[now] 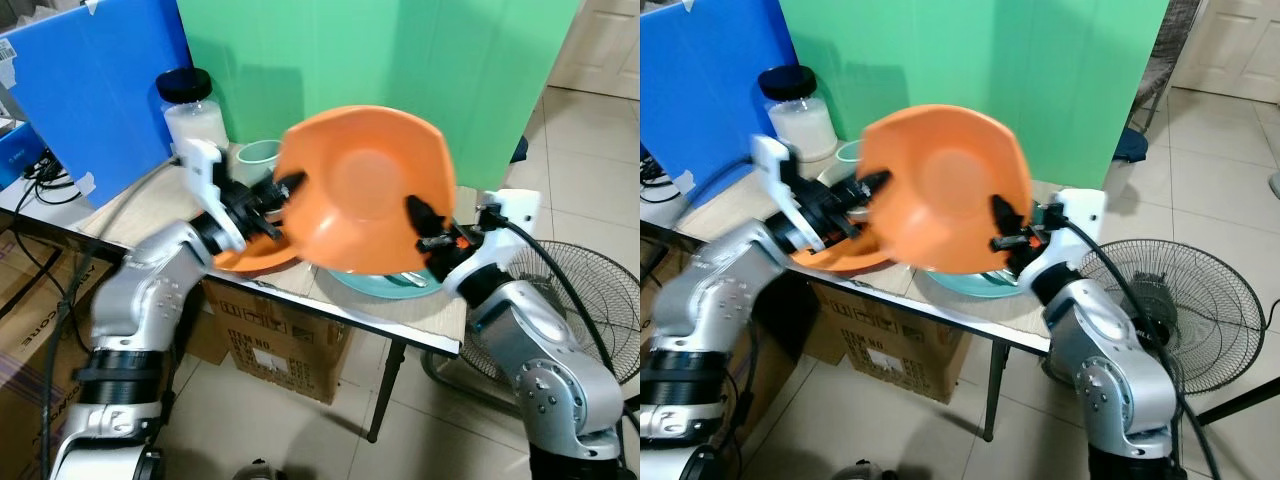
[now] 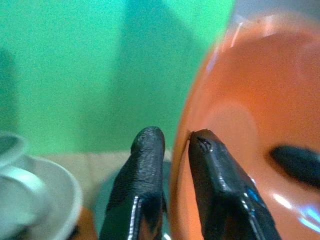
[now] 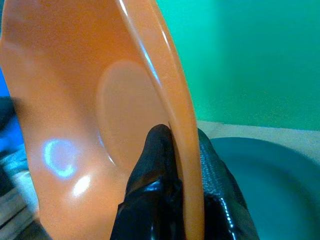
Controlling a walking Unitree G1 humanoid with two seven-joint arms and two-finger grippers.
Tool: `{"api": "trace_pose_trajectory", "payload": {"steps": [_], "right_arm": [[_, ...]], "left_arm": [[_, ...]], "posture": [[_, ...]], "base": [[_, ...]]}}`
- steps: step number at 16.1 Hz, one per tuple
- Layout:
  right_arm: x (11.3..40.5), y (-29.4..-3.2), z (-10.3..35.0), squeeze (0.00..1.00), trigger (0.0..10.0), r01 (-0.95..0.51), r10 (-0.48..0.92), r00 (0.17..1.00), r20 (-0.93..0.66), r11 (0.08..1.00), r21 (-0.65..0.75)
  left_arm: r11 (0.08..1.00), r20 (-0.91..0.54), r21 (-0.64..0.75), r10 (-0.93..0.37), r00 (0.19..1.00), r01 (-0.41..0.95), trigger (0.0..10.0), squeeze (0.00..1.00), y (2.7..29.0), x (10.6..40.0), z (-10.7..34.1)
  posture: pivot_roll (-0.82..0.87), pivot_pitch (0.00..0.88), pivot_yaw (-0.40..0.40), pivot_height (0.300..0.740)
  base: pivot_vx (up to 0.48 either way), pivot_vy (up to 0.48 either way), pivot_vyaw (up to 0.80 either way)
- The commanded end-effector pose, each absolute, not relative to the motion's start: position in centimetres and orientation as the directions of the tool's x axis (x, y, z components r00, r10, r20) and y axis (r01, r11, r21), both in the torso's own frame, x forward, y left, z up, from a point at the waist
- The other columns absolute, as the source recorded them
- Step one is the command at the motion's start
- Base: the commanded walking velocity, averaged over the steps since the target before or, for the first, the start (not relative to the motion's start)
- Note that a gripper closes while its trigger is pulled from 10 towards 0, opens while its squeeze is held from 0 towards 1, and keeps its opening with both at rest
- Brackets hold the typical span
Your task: Setting the table
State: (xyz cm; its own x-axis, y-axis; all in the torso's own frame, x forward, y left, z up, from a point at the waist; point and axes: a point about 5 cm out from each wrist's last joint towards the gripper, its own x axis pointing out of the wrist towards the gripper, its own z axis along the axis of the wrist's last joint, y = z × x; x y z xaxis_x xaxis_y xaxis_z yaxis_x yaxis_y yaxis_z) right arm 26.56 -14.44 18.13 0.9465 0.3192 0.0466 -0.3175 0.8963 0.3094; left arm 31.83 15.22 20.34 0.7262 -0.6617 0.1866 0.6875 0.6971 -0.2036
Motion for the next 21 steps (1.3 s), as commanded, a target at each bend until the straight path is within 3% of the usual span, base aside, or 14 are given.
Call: {"api": "trace_pose_trajectory", "payload": {"steps": [1, 2, 4, 5, 6, 7, 8, 11, 12, 16, 21], "right_arm": [[26.5, -15.5, 18.6, 0.0, 0.0, -0.273, 0.262, 0.962, 0.078, 0.912, 0.307], [26.5, -16.3, 18.6, 0.0, 0.0, -0.228, 0.216, 0.974, 0.074, 0.926, 0.301], [26.4, -17.6, 18.5, 0.0, 0.0, -0.151, 0.14, 0.988, 0.06, 0.945, 0.292], [26.1, -18.3, 18.3, 0.0, 0.0, -0.098, 0.089, 0.995, 0.044, 0.959, 0.266], [25.7, -18.3, 18.4, 0.0, 4.4, -0.071, 0.064, 0.997, 0.037, 0.969, 0.237], [25.3, -18.0, 18.3, 0.0, 10.0, -0.052, 0.048, 0.999, 0.02, 0.973, 0.226], [24.7, -16.8, 18.2, 0.0, 10.0, -0.092, 0.089, 0.996, 0.023, 0.978, 0.188], [24.5, -15.8, 18.5, 0.0, 10.0, -0.079, 0.074, 0.996, 0.039, 0.985, 0.155], [24.5, -15.7, 18.7, 0.0, 10.0, -0.063, 0.055, 0.997, 0.059, 0.986, 0.152], [24.2, -16.2, 19.1, 0.0, 10.0, 0.03, -0.037, 0.994, 0.104, 0.997, 0.067], [24.2, -16.1, 19.1, 0.0, 10.0, 0.025, -0.037, 0.992, 0.119, 0.995, 0.099]], "left_arm": [[0.71, 0.208, -0.213, -0.638, 0.741, 0.671, 10.0, 0.62, 15.6, 31.5, 20.6], [0.709, 0.245, -0.243, -0.616, 0.749, 0.662, 10.0, 0.0, 15.6, 30.9, 21.1], [0.715, 0.257, -0.245, -0.603, 0.755, 0.655, 10.0, 0.0, 15.3, 30.1, 21.5], [0.776, 0.224, -0.203, -0.556, 0.8, 0.597, 10.0, 0.0, 15.2, 29.6, 21.4], [0.823, 0.173, -0.131, -0.53, 0.83, 0.553, 10.0, 0.0, 14.8, 29.3, 20.9], [0.848, 0.112, -0.118, -0.506, 0.855, 0.517, 10.0, 0.0, 14.4, 29.2, 20.3], [0.867, 0.097, -0.021, -0.493, 0.864, 0.497, 10.0, 0.0, 13.6, 28.9, 20.2], [0.898, 0.13, 0.087, -0.44, 0.889, 0.432, 10.0, 0.0, 12.7, 28.9, 20.6], [0.918, 0.151, 0.077, -0.396, 0.906, 0.389, 10.0, 0.0, 12.6, 29.0, 20.7], [0.907, 0.119, 0.129, -0.416, 0.901, 0.402, 10.0, 0.0, 11.5, 28.3, 19.4], [0.947, 0.163, 0.173, -0.299, 0.94, 0.271, 10.0, 0.0, 12.3, 28.7, 19.6]], "posture": [[0.04, 0.0, 0.069, 0.74], [0.03, 0.0, 0.071, 0.74], [0.04, 0.0, 0.07, 0.74], [0.03, 0.0, 0.072, 0.74], [0.03, 0.0, 0.072, 0.74], [0.03, 0.0, 0.074, 0.74], [0.02, 0.001, 0.076, 0.74], [0.02, 0.001, 0.076, 0.74], [0.01, 0.0, 0.074, 0.74], [0.0, 0.005, 0.079, 0.74], [0.0, 0.005, 0.075, 0.74]], "base": [[0.0, 0.0, 0.0], [0.0, 0.0, 0.0], [0.0, 0.0, 0.0], [0.0, 0.0, 0.0], [0.0, 0.0, 0.0], [0.0, 0.0, 0.0], [0.0, 0.0, 0.0], [0.0, 0.0, -0.43], [0.0, 0.0, -0.8], [0.0, 0.0, -0.8], [0.0, 0.0, -0.8]]}}
